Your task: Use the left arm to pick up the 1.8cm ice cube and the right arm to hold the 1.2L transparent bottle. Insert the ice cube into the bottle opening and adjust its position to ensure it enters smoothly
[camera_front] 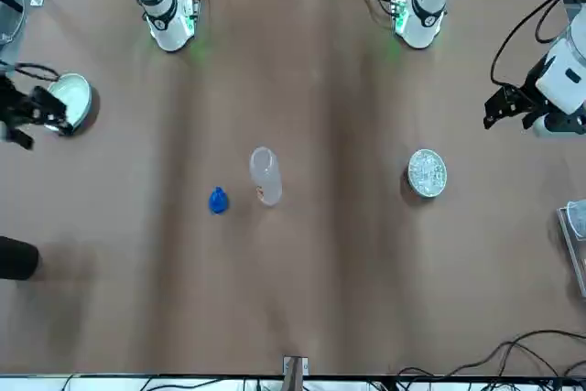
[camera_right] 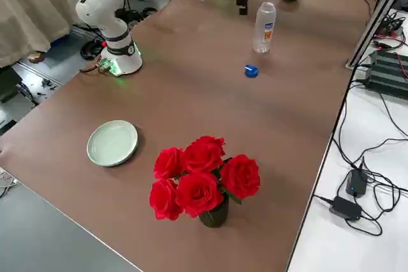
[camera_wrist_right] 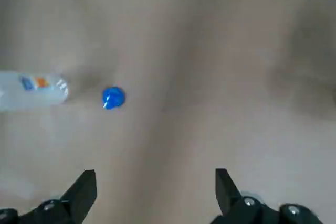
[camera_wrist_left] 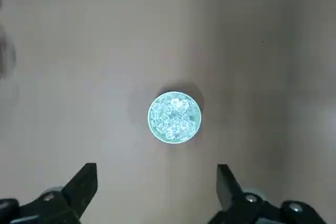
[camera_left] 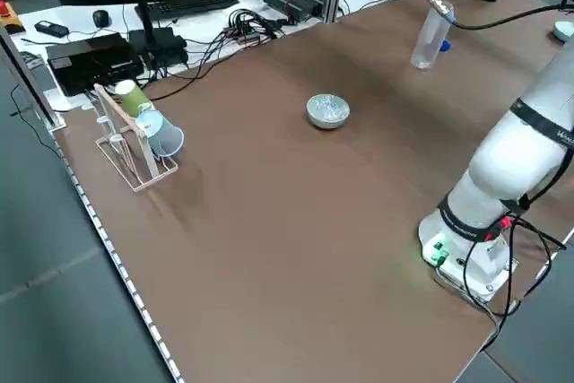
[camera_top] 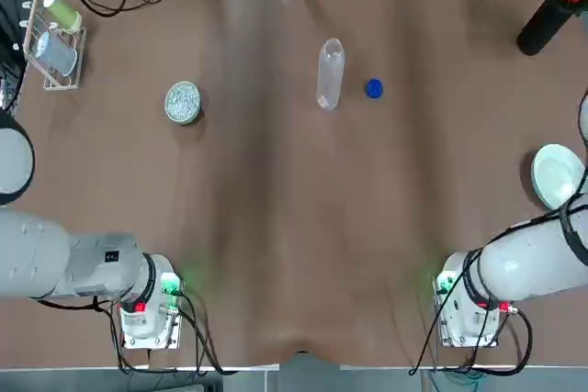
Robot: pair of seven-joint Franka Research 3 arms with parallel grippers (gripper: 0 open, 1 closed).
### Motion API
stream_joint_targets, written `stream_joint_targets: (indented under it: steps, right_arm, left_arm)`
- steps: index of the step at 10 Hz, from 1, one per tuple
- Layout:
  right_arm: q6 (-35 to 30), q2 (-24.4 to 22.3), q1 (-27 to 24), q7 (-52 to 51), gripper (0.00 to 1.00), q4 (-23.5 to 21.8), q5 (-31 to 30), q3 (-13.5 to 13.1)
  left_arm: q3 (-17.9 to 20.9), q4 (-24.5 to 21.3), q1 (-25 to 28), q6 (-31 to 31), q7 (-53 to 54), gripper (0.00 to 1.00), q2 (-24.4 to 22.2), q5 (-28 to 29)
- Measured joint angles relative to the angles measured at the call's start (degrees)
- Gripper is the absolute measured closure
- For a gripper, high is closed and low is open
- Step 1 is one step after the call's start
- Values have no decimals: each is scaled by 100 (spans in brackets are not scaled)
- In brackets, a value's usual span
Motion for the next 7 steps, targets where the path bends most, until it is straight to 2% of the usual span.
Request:
stream_joint_targets:
  steps: [3, 7]
  right_arm:
    - [322, 267, -11, -1446, 0, -729, 1639, -35]
    - [884, 275, -9, -3465, 0, -1557, 2802, -36]
  left_arm:
    - [-5, -147, -1, 139, 0, 0, 80, 0]
    - [-122, -1375, -17, 1516, -1, 0, 206, 0]
